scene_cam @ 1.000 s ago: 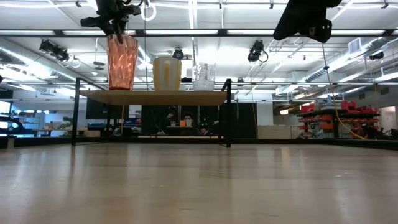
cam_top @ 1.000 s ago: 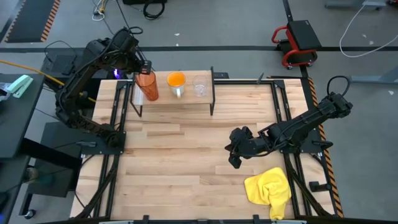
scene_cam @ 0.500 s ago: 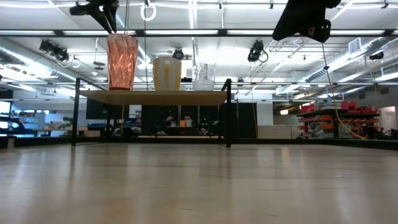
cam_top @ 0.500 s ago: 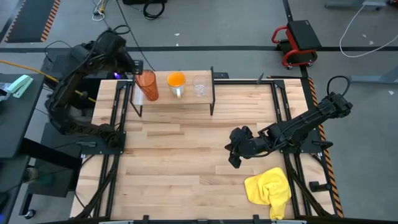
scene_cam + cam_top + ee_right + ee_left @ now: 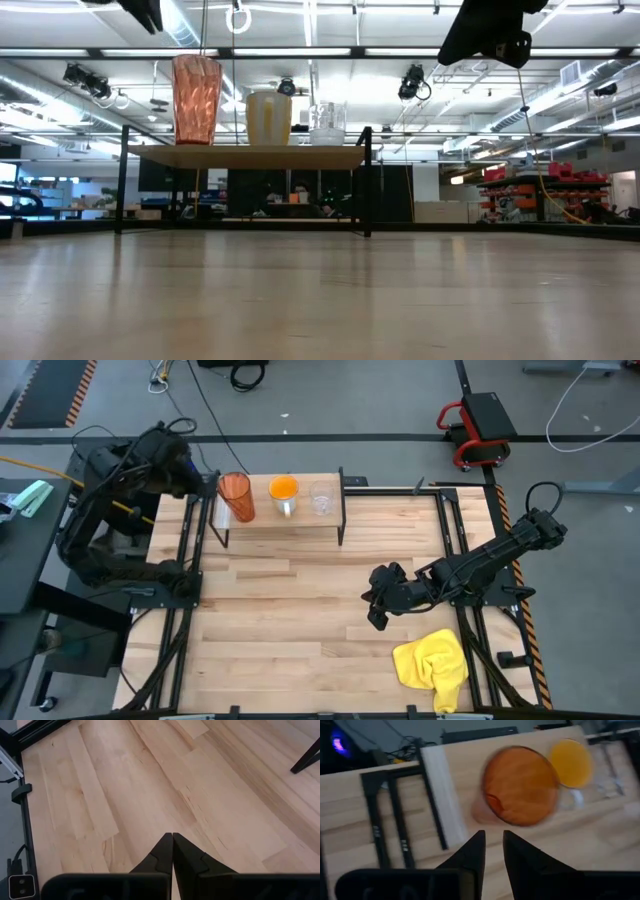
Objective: Stack small to large cups/mugs on shelf
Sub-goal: Put the orange cup on the shelf
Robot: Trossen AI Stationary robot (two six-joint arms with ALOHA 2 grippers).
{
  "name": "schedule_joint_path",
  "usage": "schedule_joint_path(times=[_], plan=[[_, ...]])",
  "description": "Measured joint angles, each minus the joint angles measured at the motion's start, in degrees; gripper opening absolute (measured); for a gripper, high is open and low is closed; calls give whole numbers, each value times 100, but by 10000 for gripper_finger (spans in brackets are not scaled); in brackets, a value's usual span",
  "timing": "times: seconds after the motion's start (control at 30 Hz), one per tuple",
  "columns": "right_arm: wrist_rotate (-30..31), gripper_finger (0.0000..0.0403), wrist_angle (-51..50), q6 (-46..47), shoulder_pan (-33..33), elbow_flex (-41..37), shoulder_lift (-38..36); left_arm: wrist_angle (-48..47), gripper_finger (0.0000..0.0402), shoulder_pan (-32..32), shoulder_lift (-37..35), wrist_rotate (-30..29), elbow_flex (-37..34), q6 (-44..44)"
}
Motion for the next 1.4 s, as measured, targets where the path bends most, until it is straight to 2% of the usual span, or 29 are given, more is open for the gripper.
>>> schedule_joint_path(times=[0.17, 0.53, 0.63, 0.77, 0.9, 1.03, 1.17, 1.4], plan=[[2, 15, -2, 2, 0, 0, 2, 5, 65, -774, -72, -223, 0, -322], [62, 15, -2, 41, 48, 0, 2, 10, 45, -2820, -103, -1401, -12, -1486], [87, 15, -4, 36, 48, 0, 2, -2, 41, -3381, -149, -1724, -431, -1942], [118, 15, -5, -55, 46, 2, 2, -1, 36, -3848, -293, -1876, -1604, -2562], [111, 15, -6, -161, -12, 1, 1, 139, 32, -4083, -439, -2307, -2529, -3161], [111, 15, -4, -268, -133, 0, 2, 671, 26, -4107, -582, -2650, -3009, -3245], [109, 15, -4, -361, -250, 1, 0, 1055, 20, -4019, -599, -3122, -3204, -3235], [107, 15, -1, -418, -304, 2, 1, 1565, 12, -3633, -548, -3050, -3204, -2627]])
